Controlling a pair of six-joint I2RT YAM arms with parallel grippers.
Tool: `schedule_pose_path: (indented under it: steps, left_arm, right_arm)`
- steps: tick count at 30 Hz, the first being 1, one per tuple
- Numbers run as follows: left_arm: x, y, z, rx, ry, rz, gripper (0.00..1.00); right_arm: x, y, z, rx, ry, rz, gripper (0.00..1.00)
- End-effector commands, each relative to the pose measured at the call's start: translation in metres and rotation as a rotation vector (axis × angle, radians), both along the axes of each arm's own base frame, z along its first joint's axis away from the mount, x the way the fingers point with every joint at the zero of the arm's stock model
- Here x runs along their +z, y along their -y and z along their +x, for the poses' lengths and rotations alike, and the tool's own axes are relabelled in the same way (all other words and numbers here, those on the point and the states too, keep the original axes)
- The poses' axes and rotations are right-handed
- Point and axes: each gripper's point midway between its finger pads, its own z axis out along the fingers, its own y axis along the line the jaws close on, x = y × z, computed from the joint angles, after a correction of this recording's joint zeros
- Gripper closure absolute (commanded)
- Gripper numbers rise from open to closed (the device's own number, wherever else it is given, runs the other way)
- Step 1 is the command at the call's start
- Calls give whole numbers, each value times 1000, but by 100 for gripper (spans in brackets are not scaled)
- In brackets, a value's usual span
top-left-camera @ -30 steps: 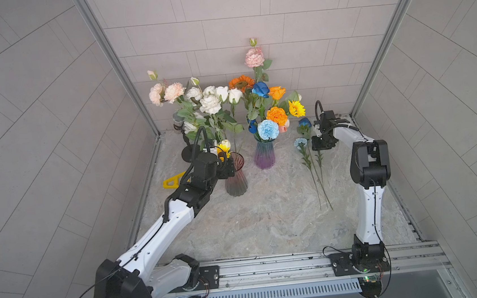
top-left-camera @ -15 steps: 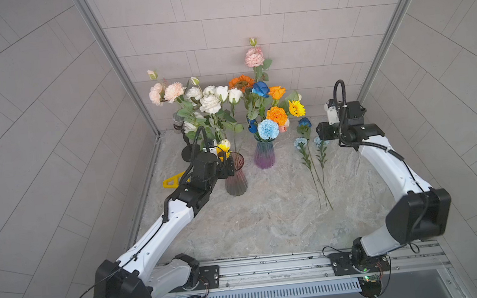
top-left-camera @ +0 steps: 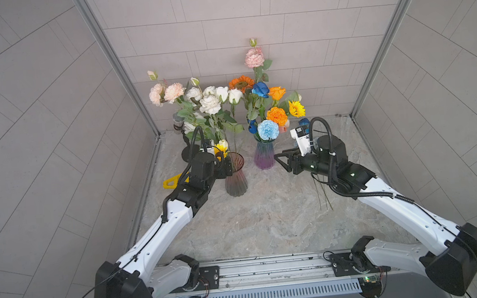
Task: Pick out blue flowers from the vase
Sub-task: Pick up the flower from the vase.
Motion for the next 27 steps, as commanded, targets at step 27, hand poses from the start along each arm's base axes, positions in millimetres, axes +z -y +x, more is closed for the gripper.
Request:
schedule_pose_path:
  steps: [27]
  left_arm:
    - [10,-8,-7,18,12,2,0]
  right_arm:
    - [6,-136,2,53,274,-188,50]
